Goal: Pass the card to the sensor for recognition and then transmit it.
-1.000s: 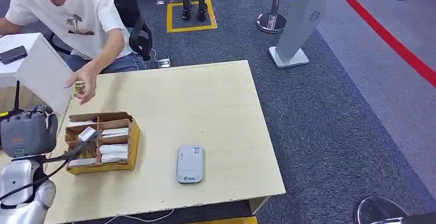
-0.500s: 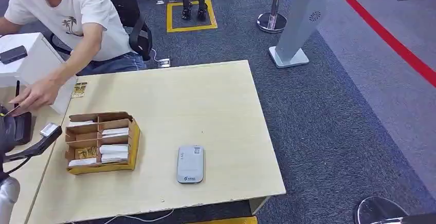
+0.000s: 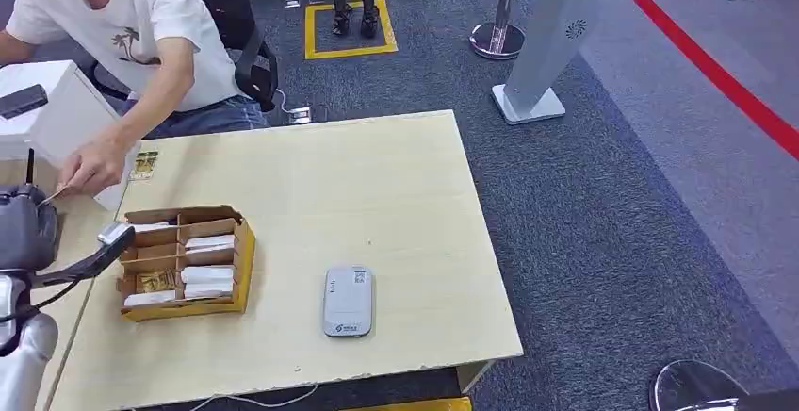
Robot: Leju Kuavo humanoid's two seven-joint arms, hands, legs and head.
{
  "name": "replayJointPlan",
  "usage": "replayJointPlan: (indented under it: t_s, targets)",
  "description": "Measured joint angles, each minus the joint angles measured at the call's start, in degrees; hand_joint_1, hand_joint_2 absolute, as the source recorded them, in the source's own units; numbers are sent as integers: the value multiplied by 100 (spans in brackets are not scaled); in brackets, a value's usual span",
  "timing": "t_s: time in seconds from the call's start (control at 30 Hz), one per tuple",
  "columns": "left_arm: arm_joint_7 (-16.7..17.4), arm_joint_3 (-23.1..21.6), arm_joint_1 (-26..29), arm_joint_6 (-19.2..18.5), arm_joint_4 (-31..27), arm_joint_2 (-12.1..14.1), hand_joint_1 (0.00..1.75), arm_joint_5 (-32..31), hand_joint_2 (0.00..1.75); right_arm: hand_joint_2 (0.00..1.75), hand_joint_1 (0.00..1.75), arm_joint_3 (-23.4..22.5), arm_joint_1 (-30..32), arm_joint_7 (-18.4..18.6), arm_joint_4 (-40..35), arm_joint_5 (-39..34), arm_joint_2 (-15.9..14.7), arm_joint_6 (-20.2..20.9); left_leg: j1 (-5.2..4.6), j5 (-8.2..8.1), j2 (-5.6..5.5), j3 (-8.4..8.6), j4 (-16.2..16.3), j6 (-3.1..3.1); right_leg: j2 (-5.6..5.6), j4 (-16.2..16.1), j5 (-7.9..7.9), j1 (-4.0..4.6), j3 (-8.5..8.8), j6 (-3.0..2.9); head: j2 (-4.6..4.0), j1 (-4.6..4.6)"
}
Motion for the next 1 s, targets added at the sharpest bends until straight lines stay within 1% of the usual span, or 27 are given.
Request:
replayJointPlan:
  t_s: [0.03,0.4,0.43,0.5,0.7,0.77,0.9,1.0]
  targets:
    - [0,-57,-11,-33,0,-28,0,-24,0,175,0,0,0,0,0,-4,0,0,0,0,0,0,0,0,0,0,0,0,0,0,0,0]
    - [52,-473,-139,-212,-2,-245,0,-57,0,175,0,0,1,0,0,-35,0,0,0,1,0,1,0,0,0,0,1,0,2,0,0,0]
    - [52,-499,-147,-214,-4,-258,0,-61,175,175,0,0,0,0,0,-37,0,0,0,1,0,1,0,0,0,0,1,0,2,0,0,0]
    - [52,-559,-158,-234,-24,-298,0,-74,175,175,0,0,1,-2,0,-46,0,0,0,0,0,1,1,0,0,0,1,0,1,0,0,-2]
    - [50,-859,-183,-462,-225,-385,0,-74,175,175,0,0,1,-4,0,-109,0,0,-1,0,-1,0,1,0,-1,0,1,0,1,0,0,0]
    - [-2,-945,-185,-740,-339,-424,0,221,175,175,0,0,1,-7,0,-149,0,-2,-1,0,-1,1,1,0,-1,0,1,0,1,0,0,0]
    - [-197,-1163,-176,-1385,-669,-566,0,1131,175,175,0,0,1,-26,0,-234,0,-7,-1,0,-5,0,1,0,-2,0,1,0,4,1,0,0]
    - [-260,-1332,-126,-1528,-958,-658,0,1492,175,175,0,-2,3,-68,0,-284,0,-20,-3,0,-4,0,1,1,-2,0,1,0,4,1,0,0]
